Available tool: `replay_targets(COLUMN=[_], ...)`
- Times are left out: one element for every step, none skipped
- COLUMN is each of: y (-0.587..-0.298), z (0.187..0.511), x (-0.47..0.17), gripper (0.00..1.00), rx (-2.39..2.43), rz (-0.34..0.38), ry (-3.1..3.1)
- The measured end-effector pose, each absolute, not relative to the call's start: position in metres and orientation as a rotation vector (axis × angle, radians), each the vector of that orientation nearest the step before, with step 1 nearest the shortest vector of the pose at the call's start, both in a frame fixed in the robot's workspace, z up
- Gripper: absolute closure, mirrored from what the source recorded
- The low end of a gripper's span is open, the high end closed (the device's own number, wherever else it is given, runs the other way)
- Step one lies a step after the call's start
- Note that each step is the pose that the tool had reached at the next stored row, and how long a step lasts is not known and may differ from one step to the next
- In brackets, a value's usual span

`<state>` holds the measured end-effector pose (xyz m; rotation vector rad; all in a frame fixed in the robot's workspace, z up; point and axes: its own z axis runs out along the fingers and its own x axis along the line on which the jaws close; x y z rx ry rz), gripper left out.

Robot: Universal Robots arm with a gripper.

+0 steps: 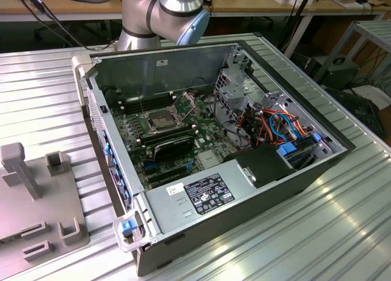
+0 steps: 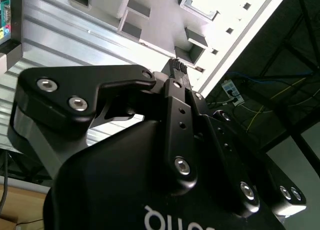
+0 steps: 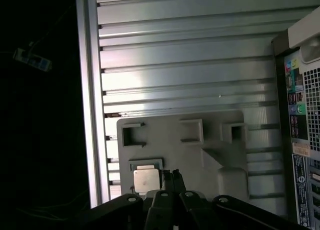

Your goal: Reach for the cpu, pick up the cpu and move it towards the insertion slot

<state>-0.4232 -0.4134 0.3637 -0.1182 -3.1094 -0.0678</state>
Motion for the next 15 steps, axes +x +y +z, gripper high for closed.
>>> replay_targets(y=[-0.415,-0.416,-0.417,-0.418,-0.419,-0.421,-0.423,-0.425,-0.427,-0.428,-0.429,-0.430,-0.431,-0.433,-0.435], z=[0.364,0.363,0.363,0.363,0.363,0.362,0.362,0.362,0.361,0.361,0.360,0.360,0.360,0.359,0.359], x=[-0.425,-0.428,-0.429,-0.431,-0.433,-0.436,-0.438,-0.440,-0.442,-0.444,-0.447,-0.450,-0.452,-0.454,-0.456], gripper=[0.89,0.89,0.89,0.89,0.89,0.89,0.89,0.89,0.89,0.89,0.89,0.89,0.89,0.89,0.89], rx=[-0.118,-0.118,-0.118,-0.118,-0.118,-0.118,-0.118,-0.118,-0.118,-0.119,-0.118,-0.118,-0.118,-0.118,-0.118], rz=[-0.068,-0.068,-0.068,-0.068,-0.068,-0.068,-0.068,-0.068,-0.068,-0.069,-0.069,-0.069,-0.069,-0.069,-0.070], ry=[-3.110,-3.110,-3.110,-3.111,-3.112,-3.113,-3.114,-3.116,-3.118,-3.120,-3.121,-3.124,-3.126,-3.128,-3.129])
